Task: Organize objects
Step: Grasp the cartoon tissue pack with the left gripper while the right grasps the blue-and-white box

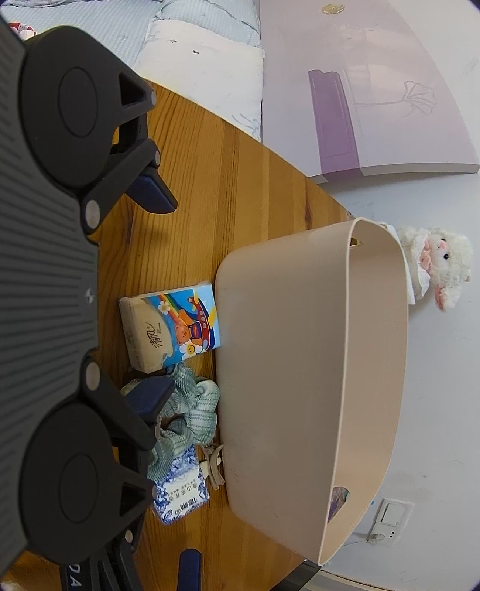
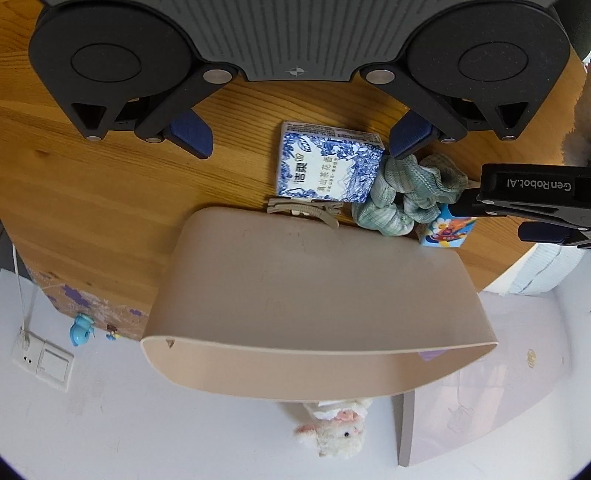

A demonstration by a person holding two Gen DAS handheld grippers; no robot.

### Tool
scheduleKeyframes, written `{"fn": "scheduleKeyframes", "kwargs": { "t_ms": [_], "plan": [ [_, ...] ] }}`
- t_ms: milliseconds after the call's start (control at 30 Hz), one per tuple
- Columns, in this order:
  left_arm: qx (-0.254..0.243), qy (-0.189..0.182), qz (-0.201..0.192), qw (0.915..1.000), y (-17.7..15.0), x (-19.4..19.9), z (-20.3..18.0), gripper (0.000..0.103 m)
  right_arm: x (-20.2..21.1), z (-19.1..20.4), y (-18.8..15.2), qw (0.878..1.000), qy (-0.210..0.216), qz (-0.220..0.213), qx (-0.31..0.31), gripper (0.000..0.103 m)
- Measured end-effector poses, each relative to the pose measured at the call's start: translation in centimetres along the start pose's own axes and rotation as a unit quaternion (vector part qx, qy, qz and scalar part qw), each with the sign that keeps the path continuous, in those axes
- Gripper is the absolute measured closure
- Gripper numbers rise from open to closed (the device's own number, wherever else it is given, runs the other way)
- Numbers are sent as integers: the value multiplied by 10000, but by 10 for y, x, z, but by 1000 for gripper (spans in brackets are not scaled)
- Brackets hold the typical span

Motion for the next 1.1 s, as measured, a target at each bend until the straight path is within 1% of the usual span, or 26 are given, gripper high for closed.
{"fn": "scheduleKeyframes", "kwargs": {
  "t_ms": [200,367,533,833,900,933,1000,1033,1067,1100],
  "plan": [
    [75,24,112,9999,1,-16,1,8,-14,5,3,9996,131,144,-213,0],
    [176,9,194,9997,2,-27,3,8,-29,9,6,9992,-76,253,-285,0],
    [244,2,223,9995,-1,-32,8,7,-33,15,4,9994,-308,175,-54,0],
    [218,-31,119,9997,-3,-30,14,10,-35,11,3,9996,-277,103,-23,0],
    [200,-47,82,9998,-2,-31,16,15,-35,11,2,9996,-258,84,13,1],
    [189,-60,65,9998,-2,-31,16,17,-34,12,2,9997,-222,73,13,4],
    [144,-107,32,9998,-1,-30,14,28,-33,12,2,9998,-182,40,18,10],
    [121,-145,27,9998,-1,-29,14,30,-32,12,2,9999,-167,20,37,15],
    [103,-168,25,9998,-1,-29,13,35,-31,12,2,9999,-154,8,49,21],
    [82,-192,22,9998,-1,-28,12,41,-30,13,2,9999,-143,-3,61,23]
  ]
}}
Point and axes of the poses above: each gripper's, at about its wrist camera, not at the fingertips, and x roughly against the way its jaws point, z to its left, y to its top, the point moved 2 cm from there along -x, roughly the way its jaws point, and after that the axes turned 8 degrees about -y, right-handed, at the moved point
